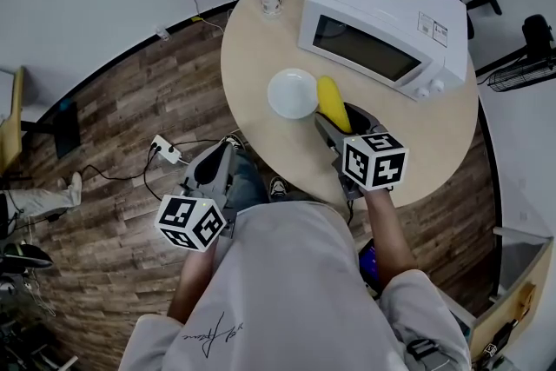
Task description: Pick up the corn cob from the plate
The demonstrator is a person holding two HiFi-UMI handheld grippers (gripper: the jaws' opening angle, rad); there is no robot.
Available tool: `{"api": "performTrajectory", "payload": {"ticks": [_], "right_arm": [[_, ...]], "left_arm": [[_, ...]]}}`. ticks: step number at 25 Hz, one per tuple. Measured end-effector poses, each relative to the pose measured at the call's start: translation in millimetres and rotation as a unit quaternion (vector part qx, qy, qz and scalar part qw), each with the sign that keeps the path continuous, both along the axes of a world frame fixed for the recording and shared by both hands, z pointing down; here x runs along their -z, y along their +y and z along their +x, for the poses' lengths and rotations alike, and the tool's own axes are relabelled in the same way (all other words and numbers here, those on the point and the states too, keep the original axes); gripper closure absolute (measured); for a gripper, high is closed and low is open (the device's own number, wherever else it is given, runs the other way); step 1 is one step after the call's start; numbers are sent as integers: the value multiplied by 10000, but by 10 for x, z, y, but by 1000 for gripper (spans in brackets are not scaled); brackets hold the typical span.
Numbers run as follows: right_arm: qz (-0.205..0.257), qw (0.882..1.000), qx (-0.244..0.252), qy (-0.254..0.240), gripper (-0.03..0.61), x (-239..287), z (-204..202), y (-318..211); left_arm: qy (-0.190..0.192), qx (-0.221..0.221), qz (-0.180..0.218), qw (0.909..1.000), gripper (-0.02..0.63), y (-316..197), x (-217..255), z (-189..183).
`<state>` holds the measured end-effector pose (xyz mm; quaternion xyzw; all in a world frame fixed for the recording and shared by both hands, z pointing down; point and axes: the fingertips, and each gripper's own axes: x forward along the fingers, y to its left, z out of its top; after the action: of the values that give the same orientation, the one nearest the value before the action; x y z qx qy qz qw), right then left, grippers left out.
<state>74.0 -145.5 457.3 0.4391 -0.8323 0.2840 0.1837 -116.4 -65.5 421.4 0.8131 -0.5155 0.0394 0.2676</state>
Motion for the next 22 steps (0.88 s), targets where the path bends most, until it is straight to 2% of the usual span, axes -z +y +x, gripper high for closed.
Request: {"api": "performTrajectory", "payload": {"ticks": [22], "right_arm": [[162, 9994, -216, -200, 307, 139, 31, 333]], "left_arm": [[-21, 87, -43, 10000, 620, 98, -45, -156]]}}
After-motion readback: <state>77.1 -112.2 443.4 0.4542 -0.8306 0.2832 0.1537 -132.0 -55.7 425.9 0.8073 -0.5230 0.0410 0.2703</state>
